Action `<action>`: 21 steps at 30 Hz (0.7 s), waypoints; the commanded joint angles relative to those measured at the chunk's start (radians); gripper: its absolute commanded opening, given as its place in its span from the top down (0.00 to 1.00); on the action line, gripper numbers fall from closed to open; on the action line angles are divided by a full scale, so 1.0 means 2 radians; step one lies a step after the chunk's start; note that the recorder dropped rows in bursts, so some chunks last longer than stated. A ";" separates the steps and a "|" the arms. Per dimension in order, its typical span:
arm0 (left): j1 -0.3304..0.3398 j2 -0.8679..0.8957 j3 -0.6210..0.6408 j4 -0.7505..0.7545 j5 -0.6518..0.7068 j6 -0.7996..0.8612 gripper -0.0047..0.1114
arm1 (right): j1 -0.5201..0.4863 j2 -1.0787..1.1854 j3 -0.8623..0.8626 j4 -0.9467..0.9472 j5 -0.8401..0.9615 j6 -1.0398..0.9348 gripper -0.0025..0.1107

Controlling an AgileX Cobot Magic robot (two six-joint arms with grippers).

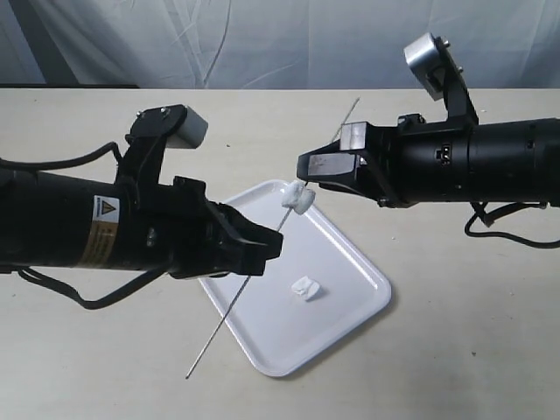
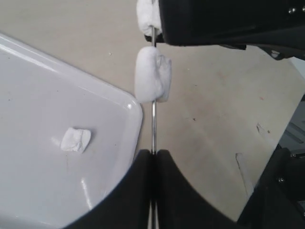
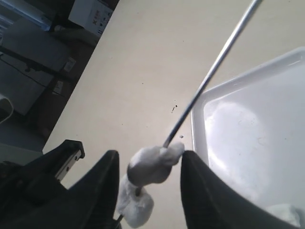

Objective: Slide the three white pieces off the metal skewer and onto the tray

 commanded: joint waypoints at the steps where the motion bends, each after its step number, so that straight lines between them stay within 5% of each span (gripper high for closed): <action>1: -0.001 0.002 -0.004 0.000 -0.004 -0.001 0.96 | -0.003 -0.004 -0.003 0.010 0.001 0.000 0.62; 9: -0.001 0.002 -0.004 0.010 0.003 -0.001 0.96 | -0.003 -0.004 -0.003 0.011 0.001 0.000 0.63; 17: -0.001 0.002 -0.004 0.018 0.005 -0.001 0.96 | -0.003 -0.004 -0.003 0.019 0.001 0.000 0.89; 21: -0.001 0.002 -0.004 0.025 0.006 -0.002 0.96 | -0.003 -0.004 -0.003 0.020 0.001 0.000 0.91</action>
